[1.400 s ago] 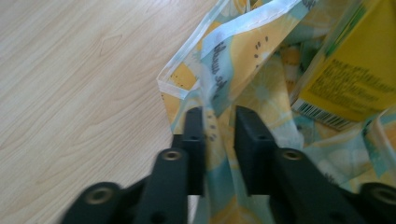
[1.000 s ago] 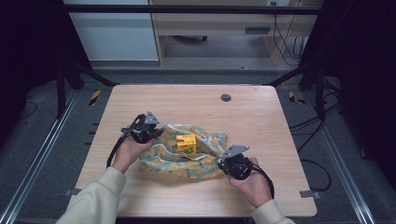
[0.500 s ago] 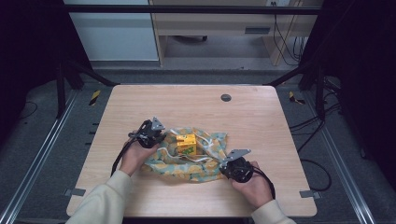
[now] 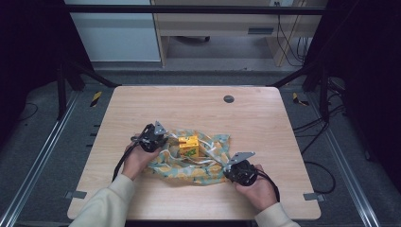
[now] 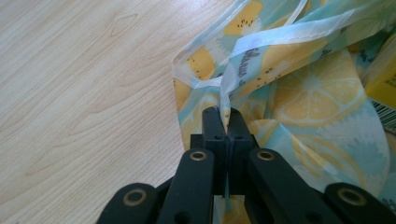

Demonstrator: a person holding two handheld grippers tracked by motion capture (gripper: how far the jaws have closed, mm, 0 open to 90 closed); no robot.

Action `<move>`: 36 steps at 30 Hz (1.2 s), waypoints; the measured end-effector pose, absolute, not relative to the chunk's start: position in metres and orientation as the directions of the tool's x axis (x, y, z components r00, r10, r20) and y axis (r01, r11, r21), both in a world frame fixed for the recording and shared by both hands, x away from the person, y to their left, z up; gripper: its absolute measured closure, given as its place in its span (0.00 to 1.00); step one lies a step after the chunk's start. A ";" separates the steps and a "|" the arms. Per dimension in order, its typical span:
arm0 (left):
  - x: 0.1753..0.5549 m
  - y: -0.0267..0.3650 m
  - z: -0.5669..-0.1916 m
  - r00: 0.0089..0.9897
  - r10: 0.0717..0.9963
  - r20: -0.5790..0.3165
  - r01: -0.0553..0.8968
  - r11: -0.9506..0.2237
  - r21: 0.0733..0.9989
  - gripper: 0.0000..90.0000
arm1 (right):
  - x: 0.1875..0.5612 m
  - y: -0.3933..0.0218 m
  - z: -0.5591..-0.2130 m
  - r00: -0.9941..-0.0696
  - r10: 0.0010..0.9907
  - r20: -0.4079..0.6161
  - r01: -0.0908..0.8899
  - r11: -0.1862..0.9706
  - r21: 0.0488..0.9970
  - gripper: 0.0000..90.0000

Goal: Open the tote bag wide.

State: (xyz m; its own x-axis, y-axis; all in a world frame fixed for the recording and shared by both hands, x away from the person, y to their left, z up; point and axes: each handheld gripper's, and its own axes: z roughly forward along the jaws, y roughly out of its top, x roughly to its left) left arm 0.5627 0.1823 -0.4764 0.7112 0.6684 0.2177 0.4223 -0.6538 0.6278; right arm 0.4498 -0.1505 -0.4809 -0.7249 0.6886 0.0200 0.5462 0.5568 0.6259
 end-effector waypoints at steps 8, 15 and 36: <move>0.562 0.183 -0.480 0.713 0.666 0.218 0.421 -0.657 0.626 1.00 | 0.451 -0.150 -0.484 -0.721 0.693 0.029 0.560 0.557 0.614 1.00; 0.563 0.185 -0.482 0.711 0.675 0.196 0.432 -0.639 0.636 1.00 | 0.451 -0.152 -0.484 -0.719 0.694 0.034 0.567 0.558 0.607 1.00; 0.549 0.198 -0.447 0.666 0.704 0.247 0.380 -0.605 0.700 0.54 | 0.446 -0.158 -0.455 -0.674 0.738 -0.025 0.483 0.467 0.740 0.47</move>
State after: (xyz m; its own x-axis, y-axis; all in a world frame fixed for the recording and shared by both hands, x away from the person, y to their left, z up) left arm 0.5490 0.1976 -0.4467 0.6659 0.7040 0.2469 0.3799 -0.6048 0.6999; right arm 0.4459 -0.1584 -0.4551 -0.6745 0.7379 -0.0253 0.4835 0.4673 0.7402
